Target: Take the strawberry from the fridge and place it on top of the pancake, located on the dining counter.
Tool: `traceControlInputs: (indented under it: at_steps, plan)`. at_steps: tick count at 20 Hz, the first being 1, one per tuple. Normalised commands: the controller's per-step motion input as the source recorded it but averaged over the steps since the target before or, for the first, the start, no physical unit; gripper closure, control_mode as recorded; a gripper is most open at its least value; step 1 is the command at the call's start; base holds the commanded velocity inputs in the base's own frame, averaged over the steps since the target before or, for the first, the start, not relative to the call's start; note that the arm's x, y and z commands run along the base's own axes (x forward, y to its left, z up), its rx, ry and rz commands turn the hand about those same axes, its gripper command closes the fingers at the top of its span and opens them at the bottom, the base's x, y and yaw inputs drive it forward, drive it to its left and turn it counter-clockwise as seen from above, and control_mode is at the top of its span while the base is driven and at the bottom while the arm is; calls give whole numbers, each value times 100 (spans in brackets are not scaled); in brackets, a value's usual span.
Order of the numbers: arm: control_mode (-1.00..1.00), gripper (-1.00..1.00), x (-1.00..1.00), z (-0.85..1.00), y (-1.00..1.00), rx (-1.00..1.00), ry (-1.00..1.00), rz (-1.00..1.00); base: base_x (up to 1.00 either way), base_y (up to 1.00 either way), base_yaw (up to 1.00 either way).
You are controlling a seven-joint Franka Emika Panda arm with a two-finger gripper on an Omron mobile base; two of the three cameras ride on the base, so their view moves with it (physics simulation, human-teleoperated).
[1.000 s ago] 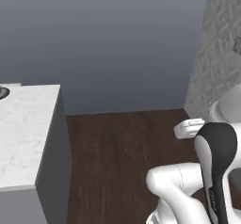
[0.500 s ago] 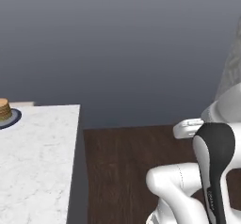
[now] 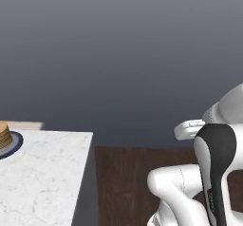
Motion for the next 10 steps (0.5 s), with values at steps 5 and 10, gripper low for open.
traceControlInputs:
  at_steps: [5, 10]
  plan:
    - [100, 100, 0, 0, 0, 0, 0, 0, 100, -50, 54]
    - [100, 100, 0, 0, 0, 0, 0, 0, 97, -66, 64]
